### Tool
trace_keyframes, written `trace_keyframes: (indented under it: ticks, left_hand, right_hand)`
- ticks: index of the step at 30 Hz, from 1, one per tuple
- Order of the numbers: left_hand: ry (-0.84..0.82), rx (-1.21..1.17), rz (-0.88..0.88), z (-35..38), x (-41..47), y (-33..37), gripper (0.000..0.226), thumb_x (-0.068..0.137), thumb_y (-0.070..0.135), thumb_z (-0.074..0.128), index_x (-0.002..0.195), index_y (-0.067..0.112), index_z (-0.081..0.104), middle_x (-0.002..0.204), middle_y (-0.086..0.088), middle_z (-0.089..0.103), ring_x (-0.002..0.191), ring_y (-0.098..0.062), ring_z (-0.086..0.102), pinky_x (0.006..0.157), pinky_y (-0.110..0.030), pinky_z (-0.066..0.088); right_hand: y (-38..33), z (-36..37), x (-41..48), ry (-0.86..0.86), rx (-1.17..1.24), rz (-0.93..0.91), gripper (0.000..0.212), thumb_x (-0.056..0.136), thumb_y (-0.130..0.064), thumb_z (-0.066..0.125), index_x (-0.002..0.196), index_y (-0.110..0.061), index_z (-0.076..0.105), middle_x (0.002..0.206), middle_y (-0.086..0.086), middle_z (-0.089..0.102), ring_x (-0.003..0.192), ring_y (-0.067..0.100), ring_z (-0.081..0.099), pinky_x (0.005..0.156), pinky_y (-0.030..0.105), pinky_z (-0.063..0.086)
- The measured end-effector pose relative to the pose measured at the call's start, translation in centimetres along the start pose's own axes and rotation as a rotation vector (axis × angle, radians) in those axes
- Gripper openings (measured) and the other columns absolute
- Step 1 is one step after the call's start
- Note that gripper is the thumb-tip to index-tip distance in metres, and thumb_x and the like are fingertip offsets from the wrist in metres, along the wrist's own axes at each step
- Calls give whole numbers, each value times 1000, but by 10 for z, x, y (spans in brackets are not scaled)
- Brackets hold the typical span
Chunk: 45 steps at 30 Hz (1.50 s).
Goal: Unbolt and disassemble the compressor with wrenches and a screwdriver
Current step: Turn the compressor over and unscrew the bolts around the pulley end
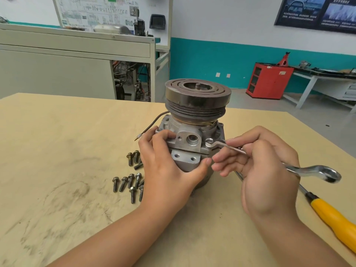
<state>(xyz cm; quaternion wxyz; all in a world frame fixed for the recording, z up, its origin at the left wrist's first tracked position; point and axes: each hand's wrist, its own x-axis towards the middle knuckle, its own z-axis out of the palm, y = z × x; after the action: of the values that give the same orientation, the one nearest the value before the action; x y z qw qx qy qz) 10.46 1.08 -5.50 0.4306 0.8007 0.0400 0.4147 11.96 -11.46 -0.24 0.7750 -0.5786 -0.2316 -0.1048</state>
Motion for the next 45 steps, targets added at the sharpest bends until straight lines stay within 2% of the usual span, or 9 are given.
trace_keyframes:
  ticks: [7,14,20,26,29,31,35,40,45]
  left_hand:
    - [-5,8,-16,1,0,1,66,57,56,76,102,55,28,121,19,17,135,-13,23,98,-5,18]
    - [-9,9,-18,1,0,0,64,56,58,71,102,55,27,125,15,18,135,-10,20,98,-3,16]
    - [-28,-20,-33,1,0,-2,61,57,55,71,101,52,29,129,16,18,134,-6,19,92,5,16]
    - [-40,3,-18,0,0,-2,62,57,57,69,103,54,28,127,19,17,133,-8,21,94,-3,18]
    - [-47,8,-16,-1,1,-2,64,55,64,65,104,59,24,123,24,15,131,-5,20,93,1,17]
    - [-52,3,-19,-1,1,-2,63,54,68,60,104,63,22,121,27,14,130,-2,19,91,4,17]
    - [-55,-4,-19,0,1,-3,63,54,67,61,103,66,21,117,30,13,127,2,19,89,8,16]
    - [-43,12,-2,0,1,-3,62,55,69,58,102,66,18,121,26,14,125,3,17,90,8,14]
    - [-34,10,9,0,0,-3,61,57,62,65,101,55,24,128,15,18,126,2,18,93,6,14]
  right_hand:
    - [2,11,-14,114,-48,-46,21,70,-3,34,61,-1,53,46,9,57,39,21,52,41,17,34]
    - [2,8,-7,103,-7,-39,26,69,-2,34,55,-5,55,43,10,54,35,22,48,40,15,34]
    - [0,-17,22,-26,109,255,40,74,0,32,47,-14,59,39,10,44,33,19,37,38,17,23]
    - [-1,-28,63,-282,172,515,28,66,-11,36,50,-8,58,36,4,33,29,12,27,35,12,25]
    - [1,-36,70,-344,218,575,17,70,-9,42,66,-9,58,39,0,37,28,7,31,31,11,24]
    - [1,-41,67,-297,244,539,6,72,-10,50,70,-11,56,44,-1,44,33,6,37,31,12,26]
    - [-4,-43,53,-122,214,320,9,71,-16,57,70,-7,57,52,4,57,43,10,51,37,15,37]
    - [-10,-28,13,-156,2,-10,15,81,-16,63,67,-15,59,63,13,68,52,26,67,48,23,53]
    - [-9,-20,-7,-24,-87,-42,15,77,-20,59,64,-15,58,63,13,69,53,28,68,48,24,54]
